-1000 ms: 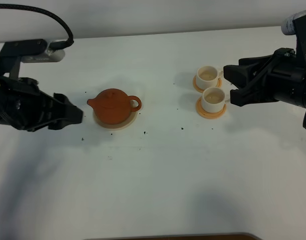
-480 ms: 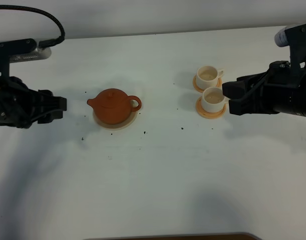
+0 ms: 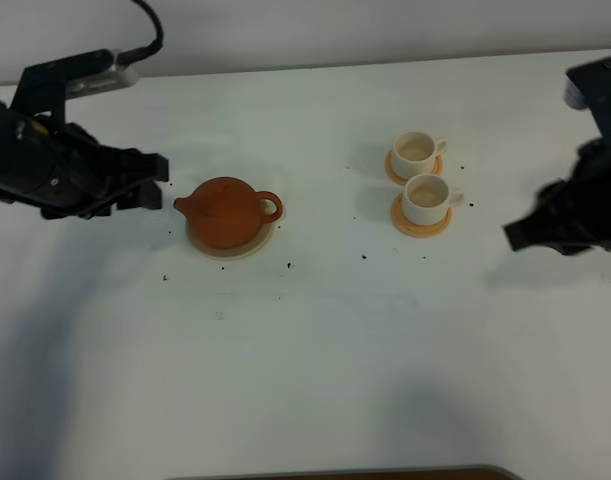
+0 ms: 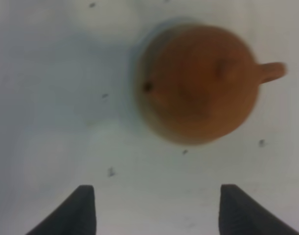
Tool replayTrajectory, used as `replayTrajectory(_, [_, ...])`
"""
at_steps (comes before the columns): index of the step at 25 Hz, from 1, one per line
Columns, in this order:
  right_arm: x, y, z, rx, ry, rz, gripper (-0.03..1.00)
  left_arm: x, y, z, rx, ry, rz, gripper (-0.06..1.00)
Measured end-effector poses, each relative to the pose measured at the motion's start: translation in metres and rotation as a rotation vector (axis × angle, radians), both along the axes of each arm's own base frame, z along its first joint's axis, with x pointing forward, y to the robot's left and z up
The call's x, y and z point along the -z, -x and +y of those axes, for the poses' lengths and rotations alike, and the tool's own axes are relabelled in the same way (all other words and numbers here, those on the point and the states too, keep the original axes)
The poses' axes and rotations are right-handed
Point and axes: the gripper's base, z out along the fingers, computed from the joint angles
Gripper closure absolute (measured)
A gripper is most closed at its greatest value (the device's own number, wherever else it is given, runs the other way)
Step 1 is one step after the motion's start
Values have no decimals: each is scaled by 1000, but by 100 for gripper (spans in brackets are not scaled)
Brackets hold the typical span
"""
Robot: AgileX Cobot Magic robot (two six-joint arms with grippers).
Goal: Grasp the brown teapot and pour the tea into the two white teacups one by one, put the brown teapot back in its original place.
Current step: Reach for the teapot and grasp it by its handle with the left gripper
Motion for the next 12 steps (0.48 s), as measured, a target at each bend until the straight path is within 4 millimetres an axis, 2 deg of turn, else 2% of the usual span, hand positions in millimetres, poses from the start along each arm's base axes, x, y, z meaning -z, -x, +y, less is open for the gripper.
replayTrajectory(3, [5,3,-17,87,178,59,60,-6,-8,-18,76,16,-19,37])
replayTrajectory(5, [5,7,-24,120,237,96,60,-10,-12,-32,124,20,-35,37])
replayTrajectory(9, [-10,21,-34,144,233,86,60,-12,-17,-56,191,23,-49,37])
replayTrajectory(12, [-23,41,-46,162,200,47,60,-6,-20,-68,222,20,-36,37])
